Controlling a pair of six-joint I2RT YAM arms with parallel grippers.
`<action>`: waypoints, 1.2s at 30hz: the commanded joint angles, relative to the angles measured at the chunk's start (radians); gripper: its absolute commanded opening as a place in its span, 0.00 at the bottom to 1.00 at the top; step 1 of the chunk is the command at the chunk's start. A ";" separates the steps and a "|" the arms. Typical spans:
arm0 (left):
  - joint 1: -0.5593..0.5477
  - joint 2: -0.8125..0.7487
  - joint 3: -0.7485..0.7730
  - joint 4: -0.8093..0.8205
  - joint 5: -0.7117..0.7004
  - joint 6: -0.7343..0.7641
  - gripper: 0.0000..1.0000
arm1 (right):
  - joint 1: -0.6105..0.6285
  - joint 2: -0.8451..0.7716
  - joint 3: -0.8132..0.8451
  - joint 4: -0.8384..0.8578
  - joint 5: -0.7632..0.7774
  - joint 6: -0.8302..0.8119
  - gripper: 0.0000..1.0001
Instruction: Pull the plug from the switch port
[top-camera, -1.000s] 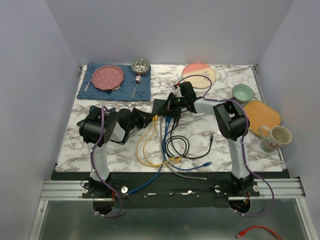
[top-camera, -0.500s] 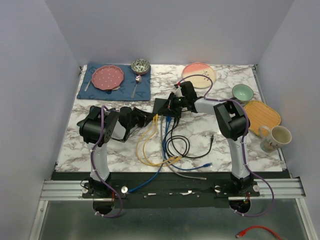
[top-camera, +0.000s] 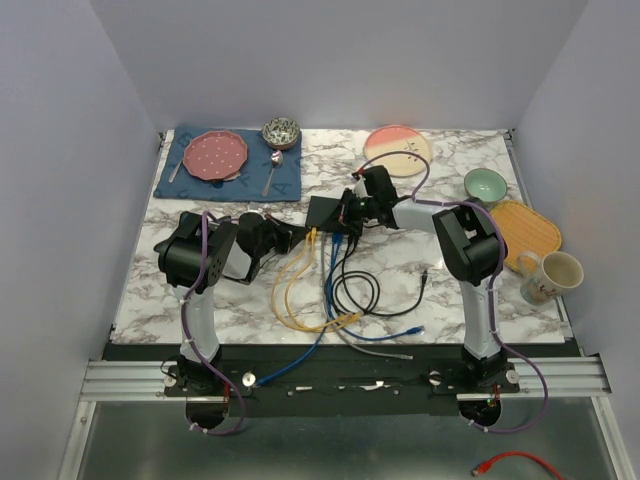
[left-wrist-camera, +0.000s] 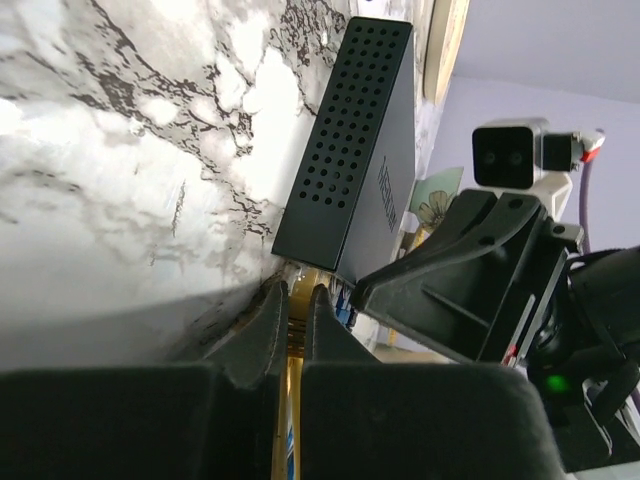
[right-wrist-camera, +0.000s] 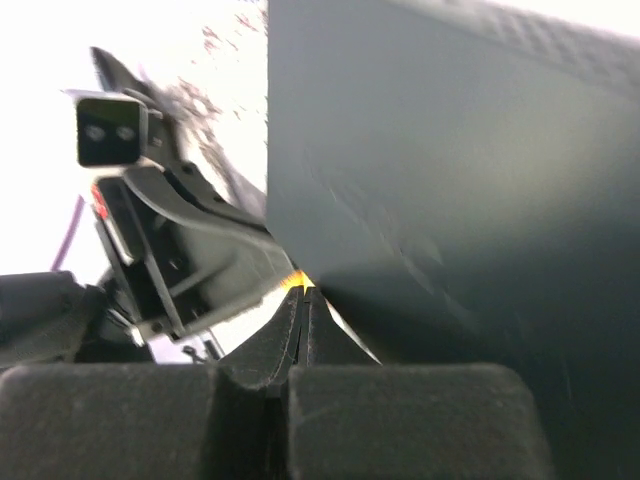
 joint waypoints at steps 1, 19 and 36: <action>0.015 0.031 -0.016 -0.114 -0.031 0.047 0.00 | 0.031 -0.110 -0.038 -0.099 0.113 -0.097 0.01; 0.009 -0.014 -0.054 -0.098 -0.011 0.055 0.00 | 0.055 0.033 0.175 -0.378 0.212 -0.164 0.01; 0.009 -0.324 -0.149 -0.346 -0.051 0.191 0.00 | 0.041 -0.055 0.119 -0.311 0.281 -0.131 0.01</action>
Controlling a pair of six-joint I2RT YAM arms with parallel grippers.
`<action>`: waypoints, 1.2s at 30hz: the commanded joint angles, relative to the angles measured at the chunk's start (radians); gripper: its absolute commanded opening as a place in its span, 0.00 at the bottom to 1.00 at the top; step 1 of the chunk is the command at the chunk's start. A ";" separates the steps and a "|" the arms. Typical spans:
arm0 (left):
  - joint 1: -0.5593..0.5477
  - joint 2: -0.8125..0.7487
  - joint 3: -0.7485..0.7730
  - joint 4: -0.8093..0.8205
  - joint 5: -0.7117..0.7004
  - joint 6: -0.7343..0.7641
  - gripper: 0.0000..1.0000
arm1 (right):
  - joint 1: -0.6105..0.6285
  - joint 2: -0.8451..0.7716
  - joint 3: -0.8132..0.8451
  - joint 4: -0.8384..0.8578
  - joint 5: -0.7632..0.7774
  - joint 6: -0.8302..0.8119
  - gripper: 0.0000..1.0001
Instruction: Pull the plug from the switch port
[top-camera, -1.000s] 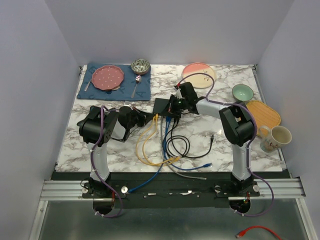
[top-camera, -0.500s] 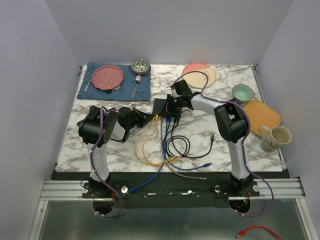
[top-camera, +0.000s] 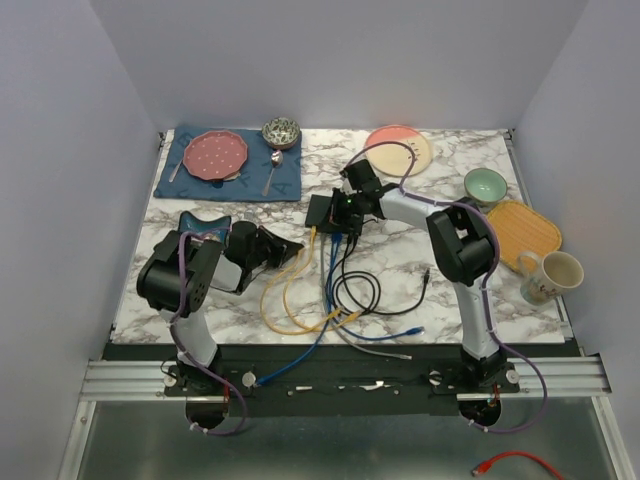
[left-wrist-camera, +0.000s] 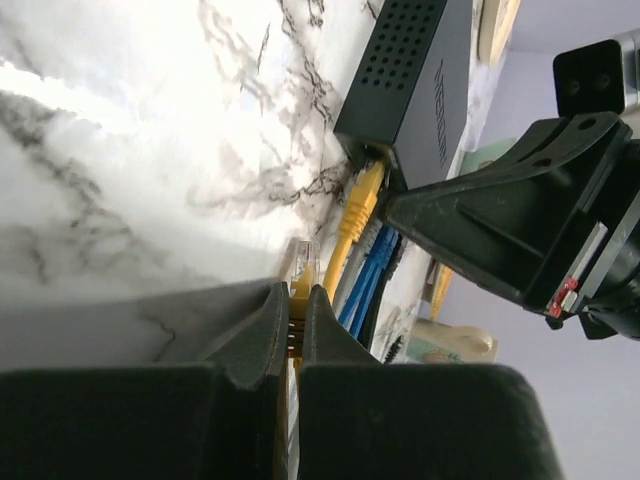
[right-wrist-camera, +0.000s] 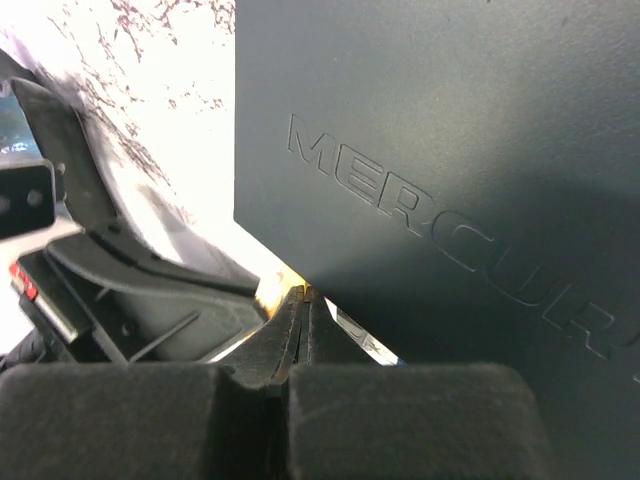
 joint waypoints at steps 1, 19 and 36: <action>0.006 -0.175 0.034 -0.273 -0.071 0.134 0.00 | -0.018 -0.108 -0.112 0.097 0.109 0.006 0.01; 0.098 -0.253 0.407 -1.177 -0.464 0.476 0.11 | -0.020 -0.258 -0.230 0.094 0.214 -0.077 0.01; -0.007 -0.305 0.326 -0.756 -0.218 0.372 0.77 | -0.020 -0.145 -0.111 0.085 0.149 -0.065 0.01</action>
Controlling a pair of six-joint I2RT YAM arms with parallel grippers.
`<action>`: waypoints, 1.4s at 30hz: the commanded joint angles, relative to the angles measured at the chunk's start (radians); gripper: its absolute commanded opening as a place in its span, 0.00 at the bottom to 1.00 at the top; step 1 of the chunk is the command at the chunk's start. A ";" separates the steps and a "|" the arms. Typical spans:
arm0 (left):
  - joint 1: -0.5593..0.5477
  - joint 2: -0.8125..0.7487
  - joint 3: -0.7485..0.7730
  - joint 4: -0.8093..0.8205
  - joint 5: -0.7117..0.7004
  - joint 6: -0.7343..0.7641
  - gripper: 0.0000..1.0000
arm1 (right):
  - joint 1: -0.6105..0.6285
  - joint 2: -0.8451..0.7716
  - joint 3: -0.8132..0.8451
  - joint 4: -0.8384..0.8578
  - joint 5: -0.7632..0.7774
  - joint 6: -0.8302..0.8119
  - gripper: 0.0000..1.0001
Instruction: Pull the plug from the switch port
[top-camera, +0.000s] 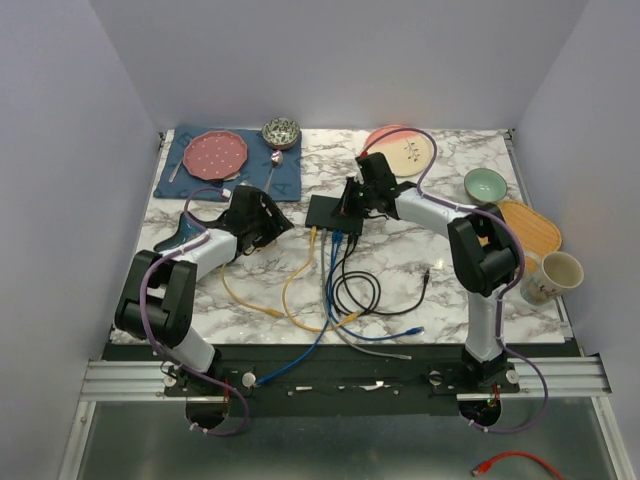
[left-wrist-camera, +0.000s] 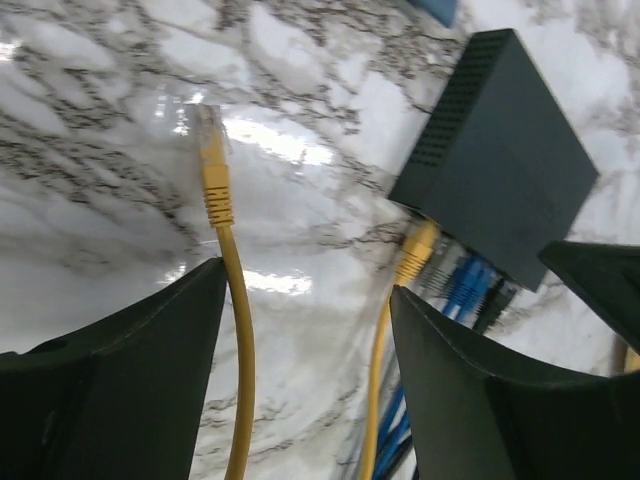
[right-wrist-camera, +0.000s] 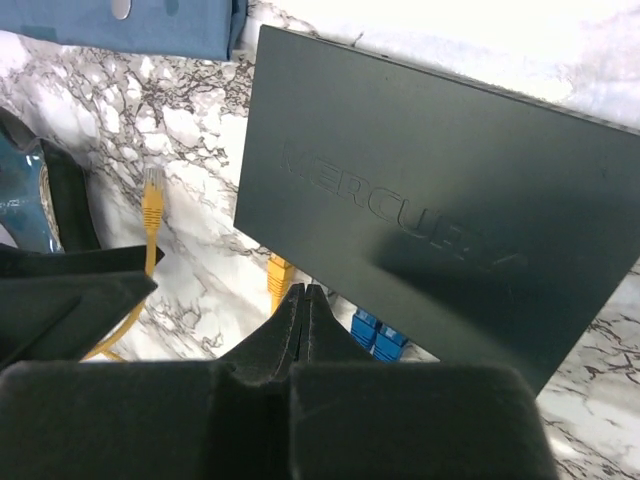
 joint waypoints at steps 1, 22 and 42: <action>-0.012 -0.050 -0.041 0.214 0.090 -0.072 0.78 | 0.000 0.050 0.046 -0.008 -0.030 0.000 0.01; -0.067 -0.163 -0.087 0.447 0.122 -0.097 0.78 | 0.000 0.079 0.035 -0.008 -0.023 -0.002 0.01; -0.106 0.174 -0.192 0.723 0.136 -0.272 0.64 | -0.020 0.079 0.035 -0.010 -0.029 0.004 0.01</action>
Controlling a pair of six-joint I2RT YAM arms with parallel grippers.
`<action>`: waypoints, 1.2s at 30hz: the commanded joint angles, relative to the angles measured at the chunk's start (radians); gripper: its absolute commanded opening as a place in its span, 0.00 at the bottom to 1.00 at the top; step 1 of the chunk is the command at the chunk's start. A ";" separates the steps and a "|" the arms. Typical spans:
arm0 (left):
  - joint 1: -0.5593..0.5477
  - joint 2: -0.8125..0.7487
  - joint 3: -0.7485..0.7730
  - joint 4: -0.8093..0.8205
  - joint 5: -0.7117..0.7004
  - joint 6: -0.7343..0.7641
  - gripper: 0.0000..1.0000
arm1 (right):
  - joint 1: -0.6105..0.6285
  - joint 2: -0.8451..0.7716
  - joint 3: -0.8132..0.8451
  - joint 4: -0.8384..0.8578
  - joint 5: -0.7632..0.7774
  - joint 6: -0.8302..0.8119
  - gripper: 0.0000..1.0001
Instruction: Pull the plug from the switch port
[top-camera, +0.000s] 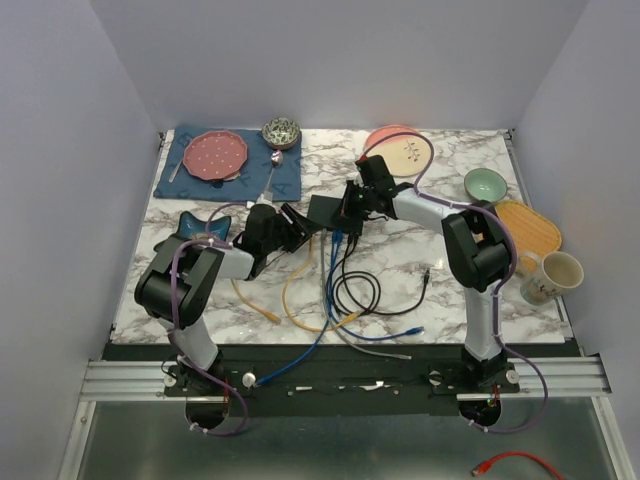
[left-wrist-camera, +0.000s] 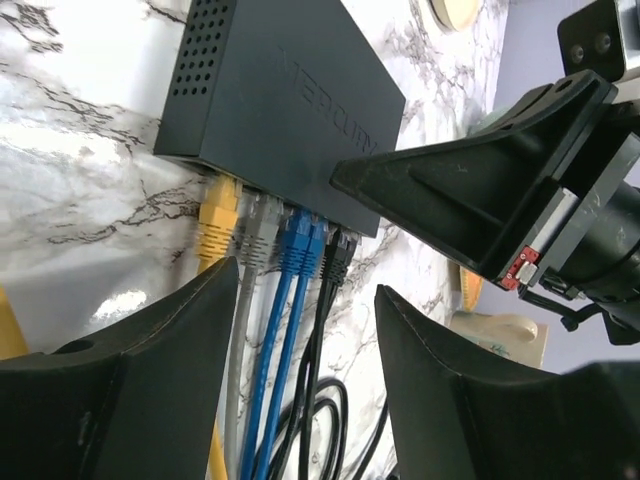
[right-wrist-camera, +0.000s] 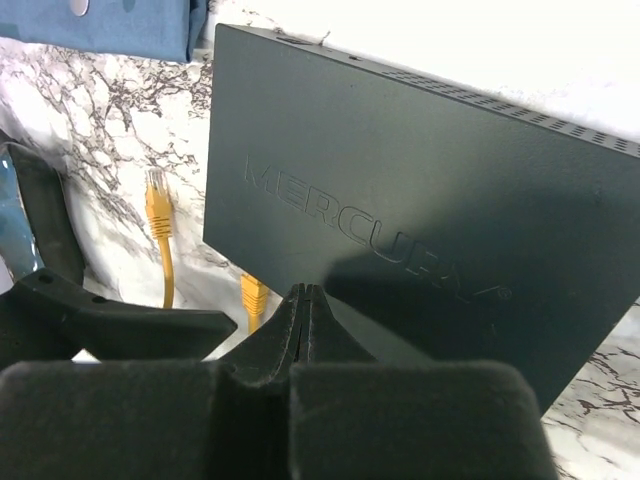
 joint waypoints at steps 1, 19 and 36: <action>0.034 0.067 -0.001 0.049 -0.025 -0.016 0.63 | -0.006 0.020 0.013 -0.010 -0.006 0.002 0.01; 0.049 0.253 0.046 0.172 0.024 -0.074 0.51 | -0.019 0.058 0.038 -0.008 -0.032 0.000 0.01; 0.058 0.304 0.014 0.268 0.055 -0.117 0.31 | -0.020 0.060 0.032 -0.007 -0.040 -0.001 0.01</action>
